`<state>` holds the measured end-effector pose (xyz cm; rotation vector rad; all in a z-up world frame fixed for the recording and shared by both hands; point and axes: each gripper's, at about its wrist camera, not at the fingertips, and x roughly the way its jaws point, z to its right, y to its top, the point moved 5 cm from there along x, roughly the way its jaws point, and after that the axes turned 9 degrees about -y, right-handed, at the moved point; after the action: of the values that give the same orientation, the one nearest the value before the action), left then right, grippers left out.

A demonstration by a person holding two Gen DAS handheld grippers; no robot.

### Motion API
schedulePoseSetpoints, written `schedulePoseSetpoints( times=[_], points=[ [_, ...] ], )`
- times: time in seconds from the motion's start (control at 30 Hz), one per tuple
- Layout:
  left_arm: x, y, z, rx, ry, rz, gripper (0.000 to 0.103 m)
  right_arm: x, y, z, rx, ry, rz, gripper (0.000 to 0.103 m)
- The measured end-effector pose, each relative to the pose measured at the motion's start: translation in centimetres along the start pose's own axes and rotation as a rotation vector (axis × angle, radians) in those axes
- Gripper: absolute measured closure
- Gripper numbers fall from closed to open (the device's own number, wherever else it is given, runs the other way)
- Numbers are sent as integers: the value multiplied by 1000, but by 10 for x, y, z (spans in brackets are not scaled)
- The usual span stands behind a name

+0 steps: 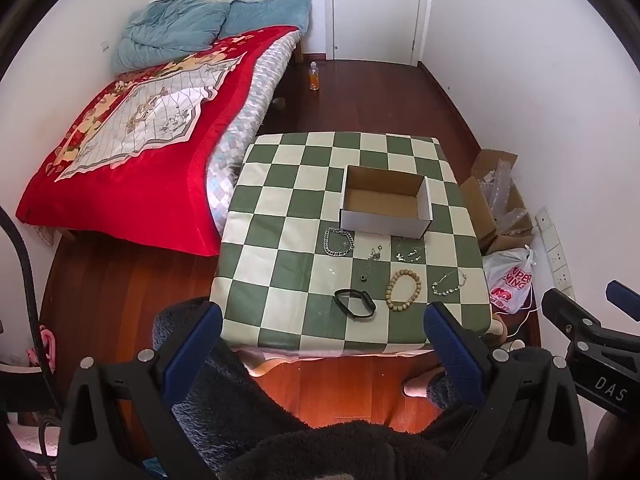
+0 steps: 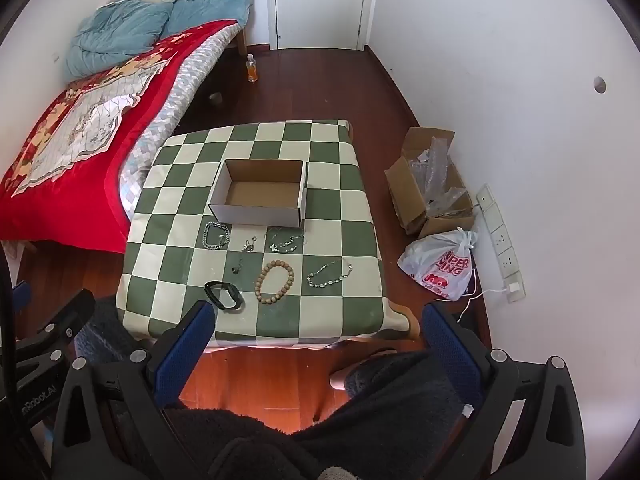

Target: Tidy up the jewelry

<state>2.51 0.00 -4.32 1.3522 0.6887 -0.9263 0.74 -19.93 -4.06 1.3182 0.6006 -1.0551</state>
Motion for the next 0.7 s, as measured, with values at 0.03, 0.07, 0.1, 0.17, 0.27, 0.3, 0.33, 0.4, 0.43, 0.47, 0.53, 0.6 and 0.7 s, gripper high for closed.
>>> schedulePoseSetpoints(
  times=[0.03, 0.07, 0.1, 0.17, 0.27, 0.3, 0.33, 0.4, 0.43, 0.47, 0.53, 0.6, 0.7],
  points=[
    [0, 0, 0, -2, 1, 1, 0, 0, 0, 0, 0, 2, -2, 0],
    [0, 0, 0, -3, 0, 1, 0, 0, 0, 0, -3, -2, -6, 0],
    [0, 0, 0, -3, -2, 0, 0, -1, 0, 0, -2, 1, -6, 0],
    [0, 0, 0, -2, -4, 4, 0, -1, 0, 0, -3, 0, -3, 0],
    [0, 1, -1, 0, -3, 0, 0, -3, 0, 0, 2, 8, -2, 0],
    [0, 2, -1, 0, -2, 2, 0, -3, 0, 0, 2, 7, -1, 0],
    [1, 2, -2, 1, -1, 2, 0, -2, 0, 0, 1, 6, -1, 0],
    [1, 3, 0, -1, -1, 5, 0, -2, -1, 1, 0, 6, -2, 0],
    [2, 4, 0, -1, 0, 6, 0, -2, -1, 1, -1, 5, -2, 0],
    [1, 3, 0, 1, 0, 8, 0, -1, -1, 0, -1, 3, 0, 0],
    [-4, 4, 5, 1, 0, 10, 0, -2, -1, 0, 1, 3, 2, 0],
    [-3, 6, 7, -1, 1, 10, 0, -7, 0, 1, 1, 5, 6, 0],
    [-4, 7, 9, 2, 1, 11, 0, -9, 1, 2, 3, 5, 10, 0]
  ],
)
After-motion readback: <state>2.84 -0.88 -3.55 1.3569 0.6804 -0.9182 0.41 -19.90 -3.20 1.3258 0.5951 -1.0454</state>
